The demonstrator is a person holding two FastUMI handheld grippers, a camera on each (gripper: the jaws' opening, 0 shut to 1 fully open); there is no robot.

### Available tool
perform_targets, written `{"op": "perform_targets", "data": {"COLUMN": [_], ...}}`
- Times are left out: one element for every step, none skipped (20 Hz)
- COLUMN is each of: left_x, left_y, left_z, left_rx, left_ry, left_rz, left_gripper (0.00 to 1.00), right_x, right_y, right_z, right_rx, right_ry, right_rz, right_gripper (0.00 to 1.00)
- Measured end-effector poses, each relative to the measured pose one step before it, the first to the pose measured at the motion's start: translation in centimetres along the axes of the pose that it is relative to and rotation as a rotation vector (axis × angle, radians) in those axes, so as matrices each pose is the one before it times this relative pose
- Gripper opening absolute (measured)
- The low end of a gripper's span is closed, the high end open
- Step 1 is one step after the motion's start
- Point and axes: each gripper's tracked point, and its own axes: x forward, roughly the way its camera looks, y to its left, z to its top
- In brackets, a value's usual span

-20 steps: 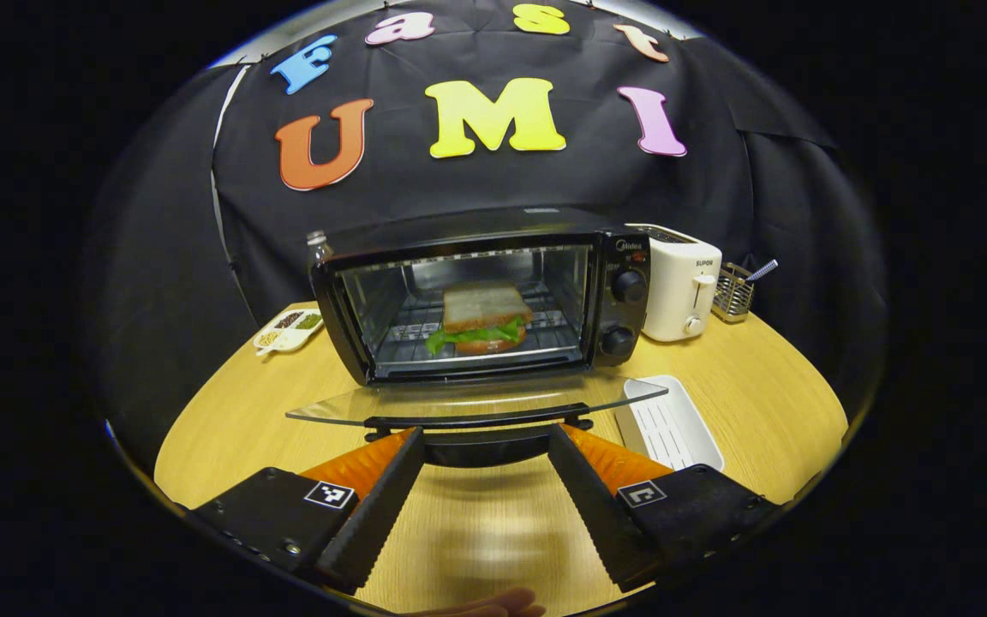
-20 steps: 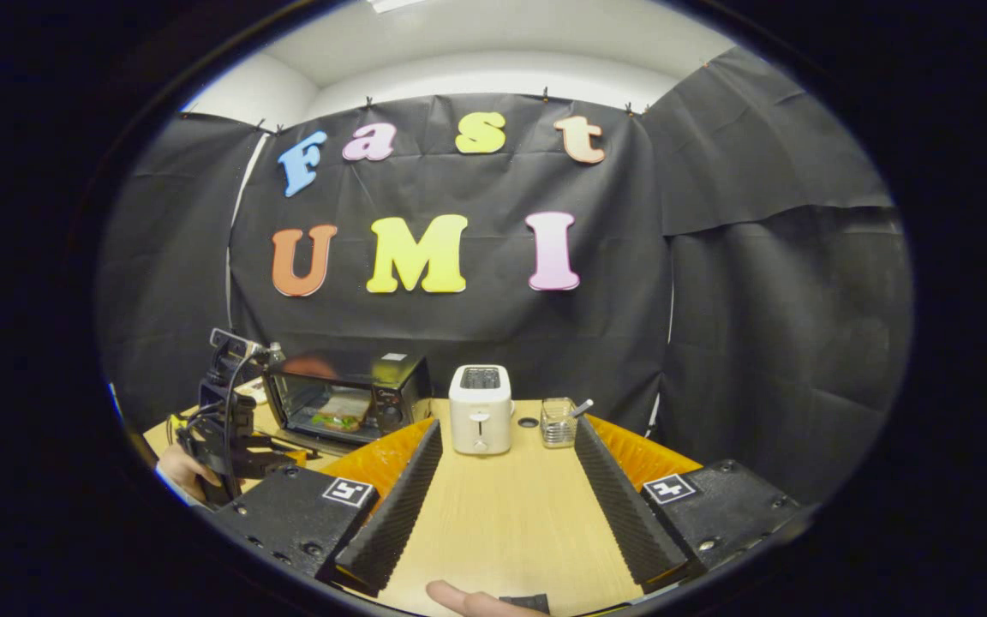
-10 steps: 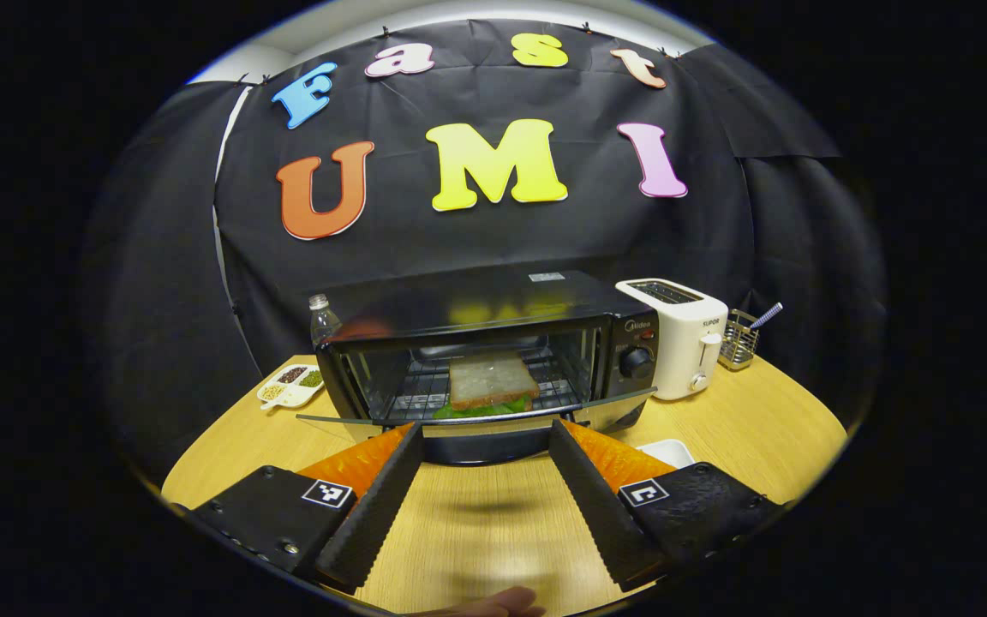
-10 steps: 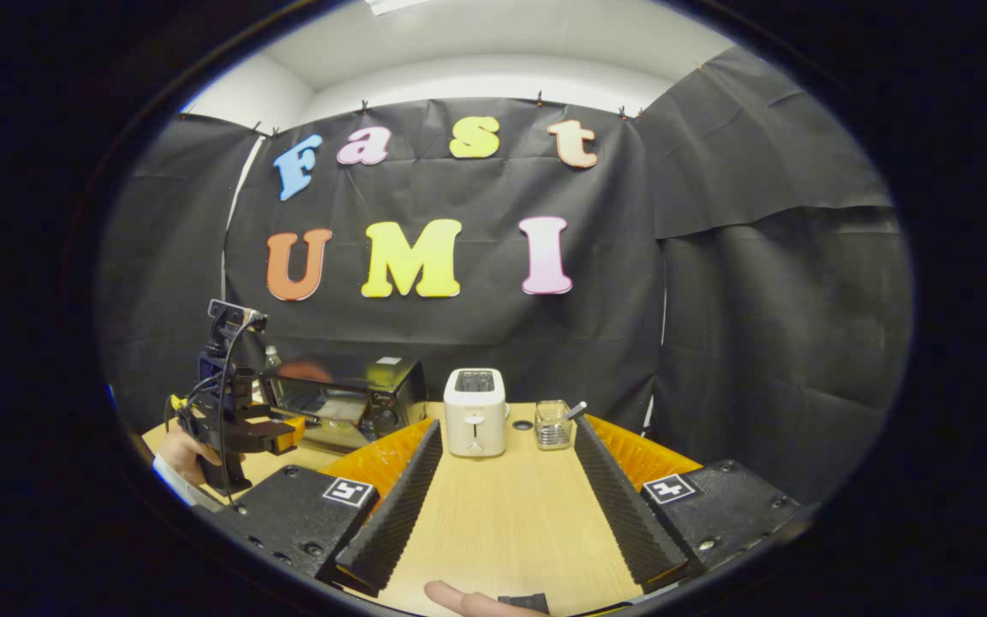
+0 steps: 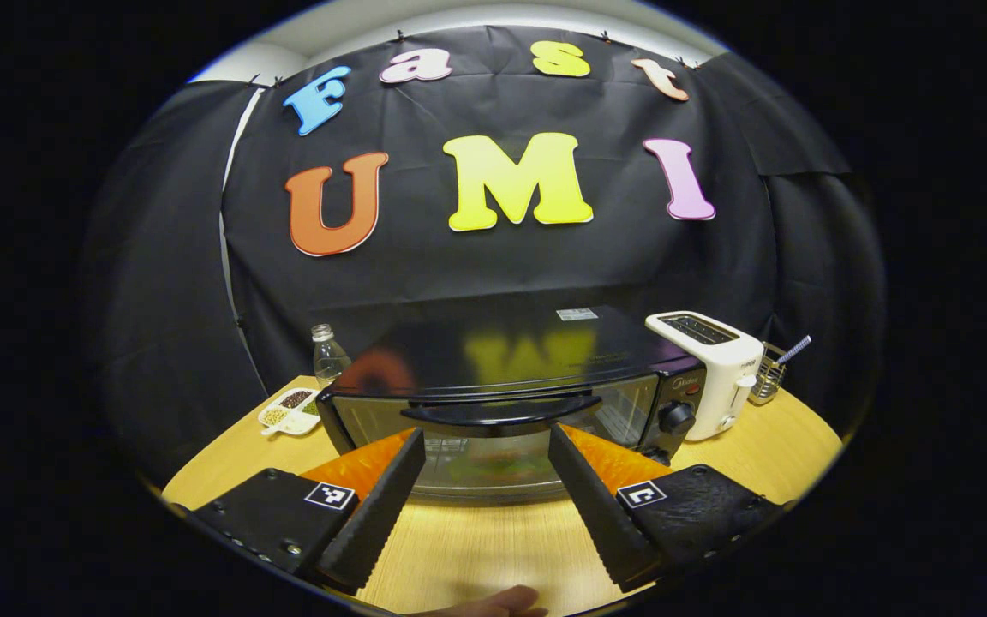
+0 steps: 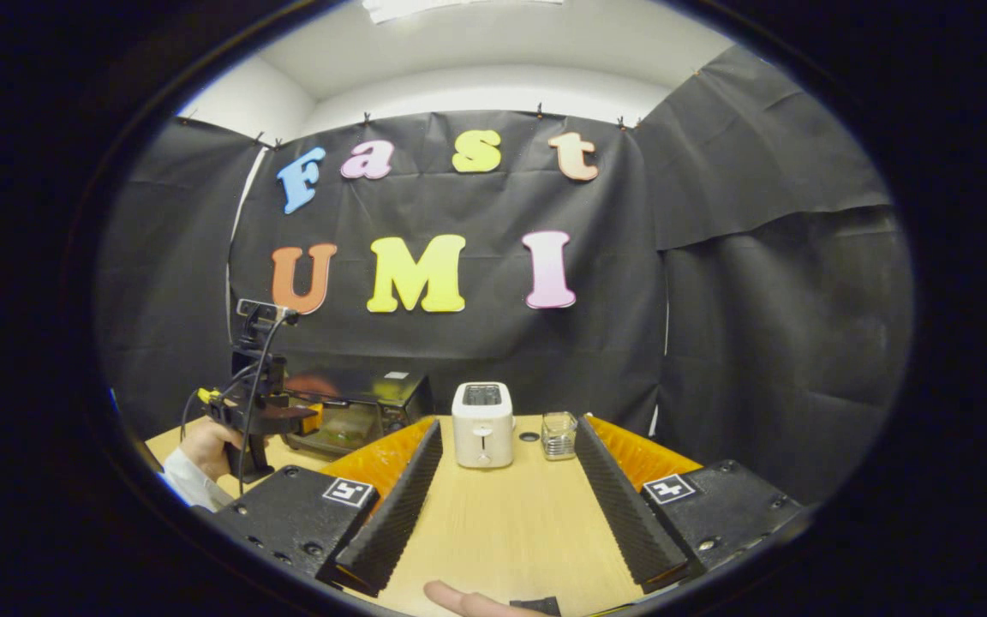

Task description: Open the electric oven with the left hand, put the food in, and close the electric oven.

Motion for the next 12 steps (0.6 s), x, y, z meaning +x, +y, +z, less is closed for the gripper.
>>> {"op": "perform_targets", "data": {"left_x": [-0.706,-0.788,-0.774,-0.890,-0.954,-1.039,-1.117,-1.013,-1.269,-1.298,-1.254,-1.347], "left_y": [0.255,0.396,0.376,0.378,0.352,0.335,0.182,0.091,-0.044,-0.093,-0.133,0.059], "left_z": [0.772,0.885,0.626,0.745,1.022,1.113,0.995,1.023,1.203,1.010,0.876,0.786], "left_rx": [-0.00521,-0.00293,-0.00187,-0.00011,0.00026,-0.00136,-0.00363,-0.00492,-0.00388,-0.00373,0.00043,0.00258], "left_ry": [-0.01940,-0.02174,-0.01609,-0.01410,-0.01985,-0.01947,-0.01954,-0.01708,-0.01927,-0.01702,-0.01535,-0.01685], "left_rz": [-0.00622,0.00192,0.00476,0.00765,0.01043,0.00543,0.00036,-0.00324,-0.00615,-0.01248,-0.01433,-0.00476], "left_gripper": [0.95,0.95,0.95,0.95,0.95,0.95,0.95,0.95,0.95,0.95,0.95,0.95], "right_x": [0.048,0.116,0.074,0.080,0.029,-0.016,-0.028,-0.039,-0.057,-0.107,0.026,-0.077], "right_y": [-0.043,-0.052,0.066,0.236,0.194,0.146,0.040,-0.028,-0.056,-0.082,0.013,0.001], "right_z": [0.014,-0.075,-0.062,-0.160,-0.177,-0.054,-0.011,0.009,-0.161,0.020,0.099,0.264], "right_rx": [0.00481,0.00398,0.00312,0.00460,0.00741,0.00997,0.00857,0.00516,0.00194,0.00380,0.00773,0.00853], "right_ry": [-0.00174,-0.00007,0.00232,0.00664,0.00617,0.00203,0.00093,0.00012,-0.00032,-0.00159,-0.00483,-0.00443], "right_rz": [-0.00461,-0.00399,0.00003,0.00372,0.00322,0.00231,-0.00091,-0.00246,-0.00130,-0.00316,-0.00325,-0.00208], "right_gripper": [0.99,0.99,0.99,0.99,0.99,0.99,0.99,0.99,0.99,0.99,0.99,0.99]}}
